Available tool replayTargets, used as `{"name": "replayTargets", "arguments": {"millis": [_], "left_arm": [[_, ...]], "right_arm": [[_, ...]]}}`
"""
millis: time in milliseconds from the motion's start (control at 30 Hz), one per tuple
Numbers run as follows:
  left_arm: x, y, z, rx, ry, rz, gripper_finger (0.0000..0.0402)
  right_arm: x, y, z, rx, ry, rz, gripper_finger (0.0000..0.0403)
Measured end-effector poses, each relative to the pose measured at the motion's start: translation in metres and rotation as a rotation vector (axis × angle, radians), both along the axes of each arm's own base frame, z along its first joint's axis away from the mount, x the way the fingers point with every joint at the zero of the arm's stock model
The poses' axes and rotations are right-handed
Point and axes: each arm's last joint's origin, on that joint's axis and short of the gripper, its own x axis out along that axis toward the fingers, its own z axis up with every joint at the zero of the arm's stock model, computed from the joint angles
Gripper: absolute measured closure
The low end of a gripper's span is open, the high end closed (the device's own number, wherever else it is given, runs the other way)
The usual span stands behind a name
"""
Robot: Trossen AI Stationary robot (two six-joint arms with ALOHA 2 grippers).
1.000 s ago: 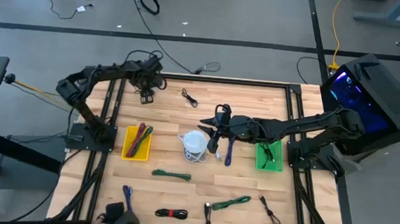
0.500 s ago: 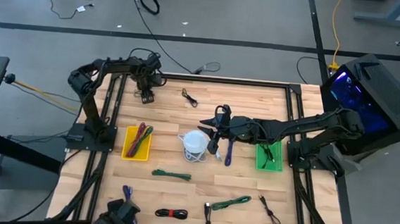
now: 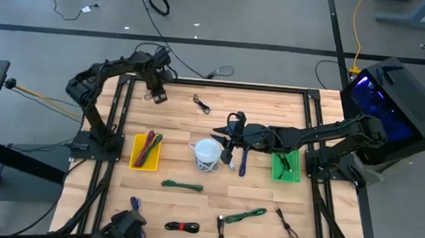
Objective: Pick & Place USB Port
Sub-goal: Put the black charger cable into the green bin
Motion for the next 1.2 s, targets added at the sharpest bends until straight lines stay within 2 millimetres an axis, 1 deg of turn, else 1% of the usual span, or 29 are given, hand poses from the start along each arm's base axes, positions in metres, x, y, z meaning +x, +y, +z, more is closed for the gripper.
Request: {"name": "replayTargets", "arguments": {"millis": [100,200,300,400,433,500,567,600,667,767,867,967,1033,1100,1200], "left_arm": [[-0.002,-0.010,0.034,0.011,-0.169,-0.002,0.0376],[-0.008,-0.032,0.073,0.020,-0.383,-0.061,0.0376],[-0.014,-0.061,0.113,0.044,-0.601,-0.128,0.0376],[-0.018,-0.095,0.148,0.093,-0.804,-0.254,0.0376],[-0.018,-0.108,0.158,0.112,-0.875,-0.298,0.0376],[-0.019,-0.133,0.171,0.134,-0.985,-0.384,0.0376],[-0.017,-0.156,0.175,0.149,-1.082,-0.471,0.0376],[-0.015,-0.166,0.173,0.151,-1.126,-0.506,0.0376],[-0.011,-0.183,0.165,0.180,-1.195,-0.523,0.0376],[-0.004,-0.201,0.148,0.245,-1.290,-0.501,0.0376],[0.006,-0.214,0.131,0.252,-1.381,-0.522,0.0376],[0.019,-0.225,0.117,0.269,-1.438,-0.517,0.0376],[0.028,-0.230,0.108,0.269,-1.432,-0.511,0.0376],[0.039,-0.234,0.106,0.276,-1.457,-0.525,0.0376],[0.053,-0.239,0.113,0.302,-1.506,-0.568,0.0376]], "right_arm": [[0.000,0.000,0.000,-0.005,0.001,-0.013,0.0298],[0.000,0.000,0.000,-0.006,0.004,-0.012,0.0298],[0.000,0.000,0.000,-0.006,-0.005,-0.012,0.0298],[0.002,0.000,0.005,-0.009,-0.050,-0.009,0.0298],[0.002,0.000,0.007,-0.011,-0.070,-0.008,0.0298],[0.004,0.000,0.011,-0.013,-0.117,-0.006,0.0298],[0.005,0.000,0.016,-0.022,-0.163,0.009,0.0298],[0.005,0.001,0.018,-0.030,-0.182,0.018,0.0298],[0.006,0.001,0.022,-0.038,-0.220,0.025,0.0298],[0.007,0.002,0.026,-0.028,-0.267,0.081,0.0298],[0.007,0.003,0.030,-0.022,-0.307,0.107,0.0298],[0.007,0.003,0.030,-0.022,-0.309,0.106,0.0293],[0.007,0.003,0.031,-0.025,-0.312,0.107,0.0287],[0.007,0.003,0.030,-0.032,-0.312,0.107,0.0278],[0.010,0.004,0.027,-0.047,-0.306,0.111,0.0263]]}}
